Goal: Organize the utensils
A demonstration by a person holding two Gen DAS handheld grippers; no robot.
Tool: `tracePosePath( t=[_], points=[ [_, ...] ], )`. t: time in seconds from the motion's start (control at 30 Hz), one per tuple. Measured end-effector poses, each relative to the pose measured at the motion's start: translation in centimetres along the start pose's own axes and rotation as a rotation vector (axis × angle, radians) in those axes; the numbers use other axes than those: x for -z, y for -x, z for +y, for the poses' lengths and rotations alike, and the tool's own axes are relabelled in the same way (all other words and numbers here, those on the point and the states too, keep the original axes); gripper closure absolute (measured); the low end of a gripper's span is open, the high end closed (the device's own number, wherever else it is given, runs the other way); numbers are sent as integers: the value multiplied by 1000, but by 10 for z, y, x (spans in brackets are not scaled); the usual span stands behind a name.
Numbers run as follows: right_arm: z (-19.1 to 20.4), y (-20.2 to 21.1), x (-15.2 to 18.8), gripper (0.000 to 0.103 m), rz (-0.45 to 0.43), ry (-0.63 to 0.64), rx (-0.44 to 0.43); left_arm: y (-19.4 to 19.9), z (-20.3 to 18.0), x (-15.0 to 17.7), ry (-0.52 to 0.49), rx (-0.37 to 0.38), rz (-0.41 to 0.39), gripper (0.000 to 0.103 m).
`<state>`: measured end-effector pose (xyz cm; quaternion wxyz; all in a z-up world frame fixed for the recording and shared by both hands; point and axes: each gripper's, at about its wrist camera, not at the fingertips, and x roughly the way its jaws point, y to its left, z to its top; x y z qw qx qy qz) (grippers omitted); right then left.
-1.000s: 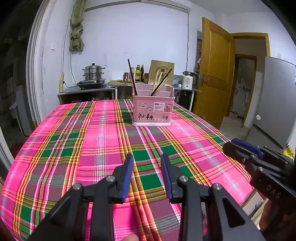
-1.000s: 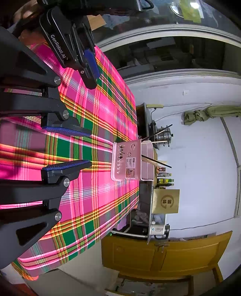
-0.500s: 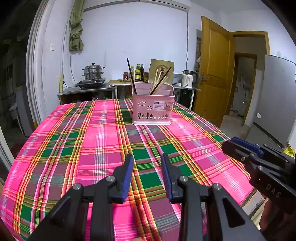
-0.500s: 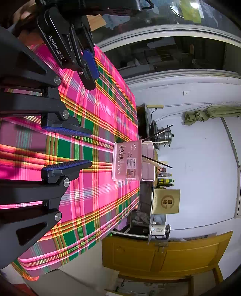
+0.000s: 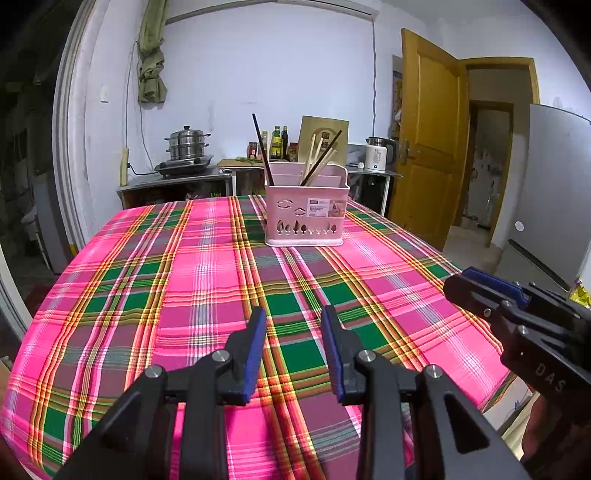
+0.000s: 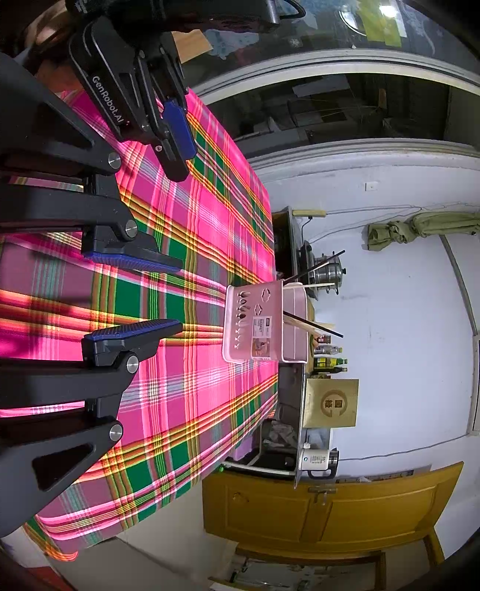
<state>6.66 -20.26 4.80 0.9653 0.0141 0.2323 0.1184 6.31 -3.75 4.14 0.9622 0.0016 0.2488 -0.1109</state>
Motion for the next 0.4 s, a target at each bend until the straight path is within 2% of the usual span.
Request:
tracePosePath(
  t=[0.4],
  points=[
    [2, 0, 2, 76, 0, 0, 2, 2, -1, -2, 3, -1, -4, 71]
  ],
)
